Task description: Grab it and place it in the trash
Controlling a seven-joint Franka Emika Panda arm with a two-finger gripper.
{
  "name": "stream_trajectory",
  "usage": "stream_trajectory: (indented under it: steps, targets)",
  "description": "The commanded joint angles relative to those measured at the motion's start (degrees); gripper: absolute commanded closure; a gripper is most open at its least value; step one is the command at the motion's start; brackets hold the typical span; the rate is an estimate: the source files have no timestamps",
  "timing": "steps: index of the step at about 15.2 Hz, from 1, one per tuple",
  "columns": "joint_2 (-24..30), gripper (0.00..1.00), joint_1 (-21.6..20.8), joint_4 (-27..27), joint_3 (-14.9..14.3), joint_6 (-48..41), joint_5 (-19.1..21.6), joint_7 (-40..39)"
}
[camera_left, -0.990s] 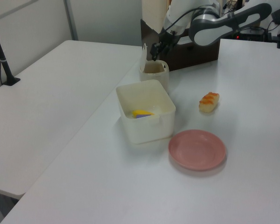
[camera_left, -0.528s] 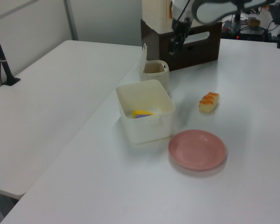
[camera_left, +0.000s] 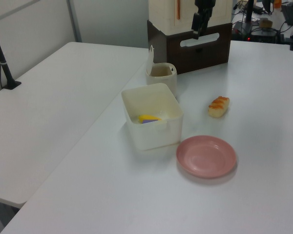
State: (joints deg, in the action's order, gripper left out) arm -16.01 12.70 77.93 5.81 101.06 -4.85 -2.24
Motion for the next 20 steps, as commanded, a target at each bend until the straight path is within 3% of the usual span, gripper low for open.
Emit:
stream_trajectory:
  steps: [1,7,16,20]
  targets:
    - [0.89,0.00,0.30,-3.30,-1.41,-7.70,2.12,-1.72]
    - [2.57,0.00,1.71,-4.01,-2.20,-8.86,6.43,-0.31]
    - [7.92,0.00,-1.36,0.29,-3.25,-8.95,7.05,-0.14]
    - [8.71,0.00,-3.03,0.64,-4.57,-8.86,7.66,7.41]
